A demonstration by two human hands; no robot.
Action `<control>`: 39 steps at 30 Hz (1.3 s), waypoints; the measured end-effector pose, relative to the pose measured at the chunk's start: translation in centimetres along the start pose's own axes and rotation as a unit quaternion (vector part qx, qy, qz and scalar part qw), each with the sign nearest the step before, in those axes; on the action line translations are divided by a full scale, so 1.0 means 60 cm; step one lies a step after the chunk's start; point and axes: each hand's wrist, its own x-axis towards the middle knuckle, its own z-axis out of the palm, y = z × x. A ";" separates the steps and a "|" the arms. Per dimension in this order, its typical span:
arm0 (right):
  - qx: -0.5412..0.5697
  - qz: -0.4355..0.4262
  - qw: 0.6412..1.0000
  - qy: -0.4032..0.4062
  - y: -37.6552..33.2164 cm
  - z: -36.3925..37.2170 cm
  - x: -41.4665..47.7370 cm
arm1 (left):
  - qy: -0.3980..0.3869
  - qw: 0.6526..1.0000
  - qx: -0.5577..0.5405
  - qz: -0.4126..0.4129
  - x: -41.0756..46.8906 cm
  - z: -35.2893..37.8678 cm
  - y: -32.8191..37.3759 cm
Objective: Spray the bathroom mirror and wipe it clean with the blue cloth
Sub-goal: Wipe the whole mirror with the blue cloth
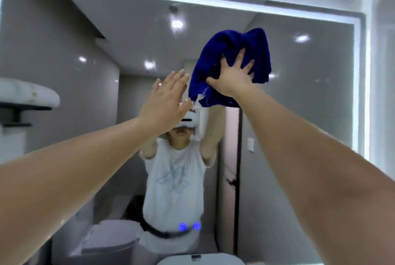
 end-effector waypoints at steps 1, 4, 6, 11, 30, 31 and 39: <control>-0.001 -0.008 1.000 0.004 0.006 0.004 -0.008 | 0.000 1.000 0.001 -0.002 -0.003 -0.003 0.007; -0.007 -0.027 1.000 0.010 0.029 0.032 -0.044 | 0.002 1.000 0.011 -0.024 -0.014 -0.020 0.024; -0.009 -0.033 0.999 0.005 0.048 0.059 -0.078 | 0.002 0.999 0.017 -0.043 -0.023 -0.028 0.034; -0.038 -0.066 0.997 -0.026 0.085 0.110 -0.160 | -0.023 0.998 -0.005 -0.064 -0.061 -0.013 0.090; -0.031 -0.107 0.988 -0.107 0.153 0.319 -0.476 | -0.167 0.960 -0.113 -0.193 -0.414 0.180 0.208; -0.024 -0.105 0.988 -0.114 0.153 0.332 -0.495 | -0.176 0.958 -0.109 -0.199 -0.434 0.186 0.212; -0.051 -0.047 0.980 -0.185 0.155 0.398 -0.632 | -0.254 0.927 -0.092 -0.262 -0.591 0.160 0.190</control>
